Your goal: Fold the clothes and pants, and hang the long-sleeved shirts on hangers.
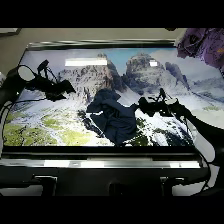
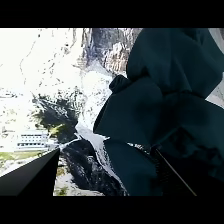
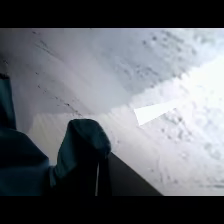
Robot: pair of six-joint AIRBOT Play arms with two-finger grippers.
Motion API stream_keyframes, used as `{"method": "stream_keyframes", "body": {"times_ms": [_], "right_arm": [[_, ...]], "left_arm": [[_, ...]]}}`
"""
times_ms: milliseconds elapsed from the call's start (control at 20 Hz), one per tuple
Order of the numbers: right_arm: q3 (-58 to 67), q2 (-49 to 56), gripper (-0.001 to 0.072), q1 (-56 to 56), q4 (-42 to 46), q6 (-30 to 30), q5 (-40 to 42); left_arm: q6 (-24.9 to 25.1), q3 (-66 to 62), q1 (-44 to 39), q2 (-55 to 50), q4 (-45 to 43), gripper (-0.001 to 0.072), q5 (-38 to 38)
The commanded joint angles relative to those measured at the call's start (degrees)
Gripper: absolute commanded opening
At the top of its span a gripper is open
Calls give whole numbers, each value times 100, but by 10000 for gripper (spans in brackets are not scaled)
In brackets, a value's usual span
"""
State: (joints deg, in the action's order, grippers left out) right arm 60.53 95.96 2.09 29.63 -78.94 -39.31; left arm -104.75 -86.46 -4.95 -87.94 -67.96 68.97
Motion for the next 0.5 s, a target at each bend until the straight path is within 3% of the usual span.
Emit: {"method": "stream_keyframes", "body": {"times_ms": [0, 200, 450], "right_arm": [[138, -256, 27, -46, 339, -48, 24], [138, -542, 27, -48, 1084, -306, -210], [138, -575, 27, -48, 1202, -341, -579]], "left_arm": [[179, 225, 127, -70, 83, 678, -94], [892, 1005, 79, -455, 1327, 677, -706], [1045, 1150, -376, -1163, 1897, 676, -1329]]}}
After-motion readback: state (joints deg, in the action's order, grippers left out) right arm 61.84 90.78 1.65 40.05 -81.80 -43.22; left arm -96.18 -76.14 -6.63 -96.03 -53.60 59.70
